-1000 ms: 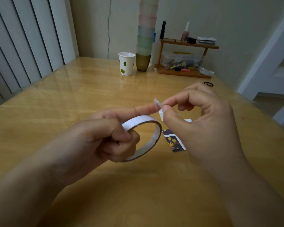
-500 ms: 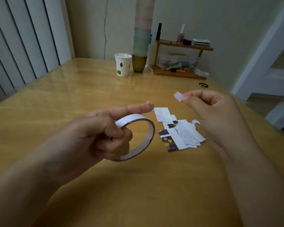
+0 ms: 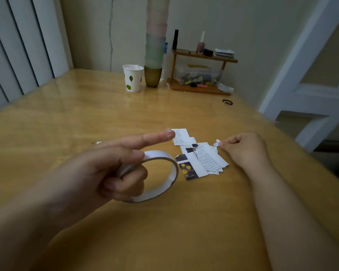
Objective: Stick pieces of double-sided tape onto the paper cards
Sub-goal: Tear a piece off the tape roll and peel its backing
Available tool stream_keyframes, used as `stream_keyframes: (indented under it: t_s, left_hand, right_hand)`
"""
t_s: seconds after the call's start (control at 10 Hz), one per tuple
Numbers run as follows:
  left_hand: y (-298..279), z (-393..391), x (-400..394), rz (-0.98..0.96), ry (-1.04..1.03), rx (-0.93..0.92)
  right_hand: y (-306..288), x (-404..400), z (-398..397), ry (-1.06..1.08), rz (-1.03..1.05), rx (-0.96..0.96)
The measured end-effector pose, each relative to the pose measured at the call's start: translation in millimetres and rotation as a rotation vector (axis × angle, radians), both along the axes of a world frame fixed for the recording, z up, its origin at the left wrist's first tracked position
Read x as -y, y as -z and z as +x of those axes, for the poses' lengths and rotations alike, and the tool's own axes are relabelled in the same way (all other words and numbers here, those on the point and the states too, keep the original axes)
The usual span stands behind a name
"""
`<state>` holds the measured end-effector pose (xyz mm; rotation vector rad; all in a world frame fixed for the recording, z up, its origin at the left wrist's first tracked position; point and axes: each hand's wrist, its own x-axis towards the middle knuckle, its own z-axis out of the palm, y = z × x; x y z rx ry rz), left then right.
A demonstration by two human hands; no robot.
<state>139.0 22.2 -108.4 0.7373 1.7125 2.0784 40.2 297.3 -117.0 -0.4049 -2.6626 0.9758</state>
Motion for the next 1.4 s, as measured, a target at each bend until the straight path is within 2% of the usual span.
stream_keyframes:
  t_s: [0.1,0.3,0.5,0.6,0.7,0.8,0.9,1.1,1.3,1.4]
  left_hand:
    - [-7,7,-5,0.030,-0.038,0.023]
    - [-6,8,-4,0.052,-0.035,0.025]
    - [-10,9,-3,0.061,0.002,0.061]
    - [-11,9,-3,0.066,0.004,0.072]
    - [-11,10,-3,0.079,0.020,0.083]
    - [-11,10,-3,0.072,0.020,0.086]
    - [-13,10,-3,0.058,0.025,0.083]
    - [-13,8,-2,0.069,0.037,0.099]
    - [-13,8,0,0.041,0.024,0.079]
    - [-14,8,0,0.032,0.014,0.076]
  right_hand:
    - [5,-2,-3,0.004,0.071,0.010]
    - [7,-1,-6,0.029,0.082,0.028]
    - [5,2,-4,0.016,0.125,-0.060]
    - [-7,11,3,-0.079,0.174,-0.242]
    - [-27,32,23,-0.372,0.071,-0.409]
    - [-41,55,52,-0.752,-0.116,-0.416]
    - [-46,68,70,-0.971,-0.189,-0.351]
    - [-47,72,79,-1.020,-0.176,-0.296]
    - [-50,71,81,-1.023,-0.185,-0.343]
    - [-51,72,82,-1.019,-0.126,-0.380]
